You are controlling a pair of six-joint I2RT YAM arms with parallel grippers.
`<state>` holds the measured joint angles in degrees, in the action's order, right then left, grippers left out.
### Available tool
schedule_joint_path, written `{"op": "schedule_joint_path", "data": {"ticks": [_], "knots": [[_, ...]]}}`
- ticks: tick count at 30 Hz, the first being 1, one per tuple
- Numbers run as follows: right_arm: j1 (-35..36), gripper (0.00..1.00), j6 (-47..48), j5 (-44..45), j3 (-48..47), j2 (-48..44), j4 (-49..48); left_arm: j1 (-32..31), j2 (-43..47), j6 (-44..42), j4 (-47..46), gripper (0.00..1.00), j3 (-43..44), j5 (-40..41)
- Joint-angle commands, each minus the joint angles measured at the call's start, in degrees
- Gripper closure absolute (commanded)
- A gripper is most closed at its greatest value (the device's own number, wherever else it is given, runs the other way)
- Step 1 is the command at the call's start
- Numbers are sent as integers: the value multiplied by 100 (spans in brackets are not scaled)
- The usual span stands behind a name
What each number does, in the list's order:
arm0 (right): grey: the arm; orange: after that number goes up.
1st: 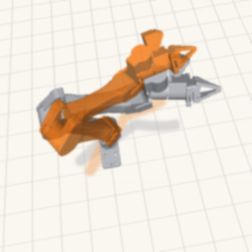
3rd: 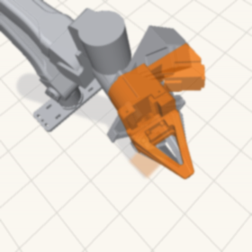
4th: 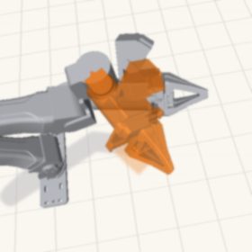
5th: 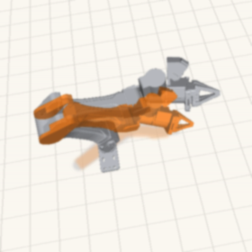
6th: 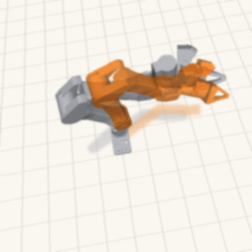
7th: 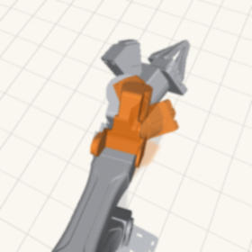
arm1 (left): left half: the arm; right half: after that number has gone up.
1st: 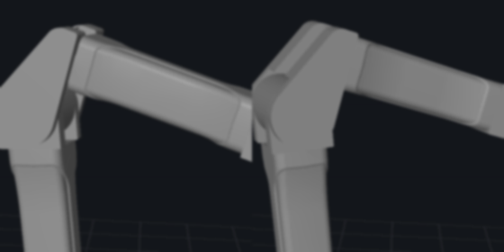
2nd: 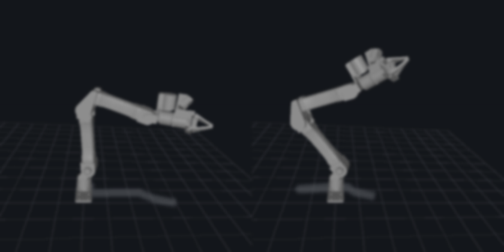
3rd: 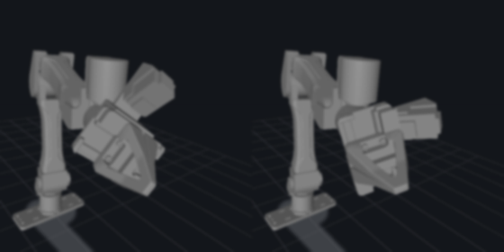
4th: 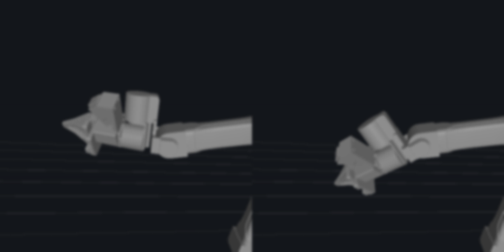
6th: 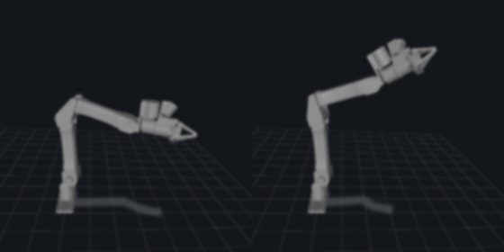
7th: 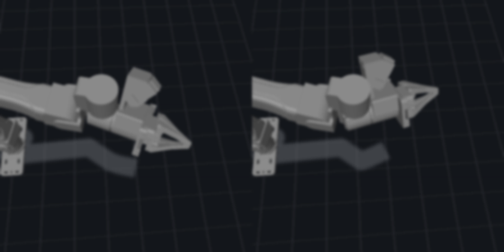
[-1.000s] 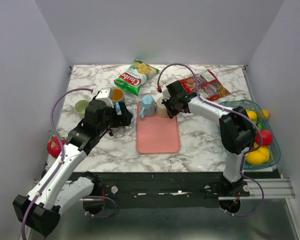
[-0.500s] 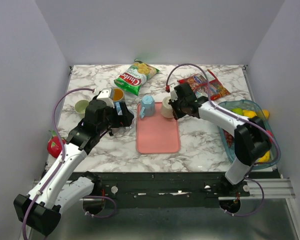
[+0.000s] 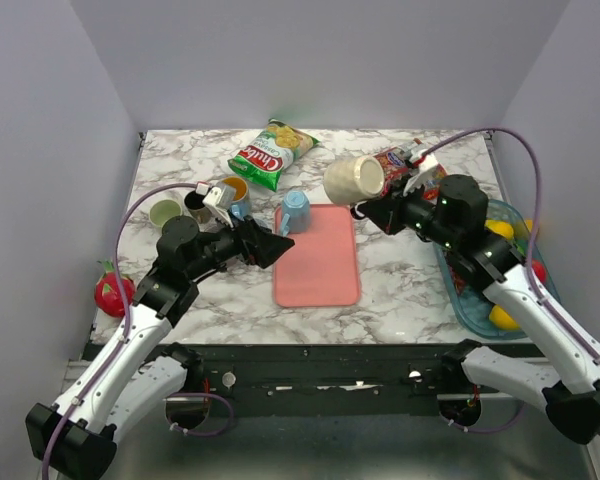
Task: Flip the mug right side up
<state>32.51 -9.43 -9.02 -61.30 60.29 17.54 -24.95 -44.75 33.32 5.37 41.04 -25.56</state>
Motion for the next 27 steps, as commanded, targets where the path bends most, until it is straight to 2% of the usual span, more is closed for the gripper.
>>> {"op": "schedule_joint_path", "data": {"ticks": [1,8,15,23,26,27], "knots": [[1,99,-1393,-1031,-5,-658,-1305,-273,221,877,-2126,1,-219,-986],[88,99,-2676,-1813,206,-1063,-2578,-985,2,974,-2952,1,-43,-696],[273,99,-3161,-2165,320,-1125,-3300,-1530,-332,1177,-4007,1,80,-116],[466,99,-3320,-2359,496,-1125,-3696,-2242,-1000,852,-3920,1,633,674],[475,99,-3293,-2350,557,-1169,-3653,-2330,-1071,904,-4069,5,643,851],[475,99,-3267,-2359,566,-1186,-3635,-2348,-1088,930,-4131,9,642,895]]}}
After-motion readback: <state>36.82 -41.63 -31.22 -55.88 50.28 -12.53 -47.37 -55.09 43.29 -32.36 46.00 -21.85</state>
